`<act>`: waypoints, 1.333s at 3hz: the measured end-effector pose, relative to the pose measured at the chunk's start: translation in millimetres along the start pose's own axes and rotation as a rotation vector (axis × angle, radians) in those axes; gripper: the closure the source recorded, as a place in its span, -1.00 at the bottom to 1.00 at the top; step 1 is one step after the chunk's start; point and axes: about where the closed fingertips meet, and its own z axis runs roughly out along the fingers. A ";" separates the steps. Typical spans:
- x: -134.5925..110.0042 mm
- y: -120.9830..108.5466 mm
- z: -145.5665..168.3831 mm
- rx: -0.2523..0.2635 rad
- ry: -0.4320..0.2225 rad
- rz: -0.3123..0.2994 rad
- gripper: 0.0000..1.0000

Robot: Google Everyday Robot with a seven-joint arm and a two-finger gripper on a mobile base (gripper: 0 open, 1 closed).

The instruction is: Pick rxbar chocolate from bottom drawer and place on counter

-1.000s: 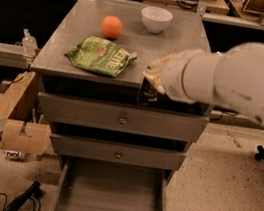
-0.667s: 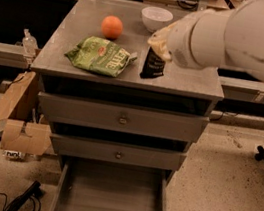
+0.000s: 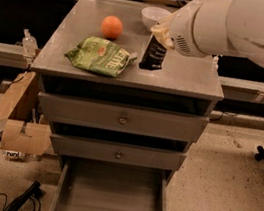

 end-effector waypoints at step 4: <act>44.5 -115.8 52.4 -0.033 0.156 0.073 1.00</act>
Offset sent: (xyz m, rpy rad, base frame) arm 0.1116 -0.0580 0.0430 -0.0453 0.0333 -0.0610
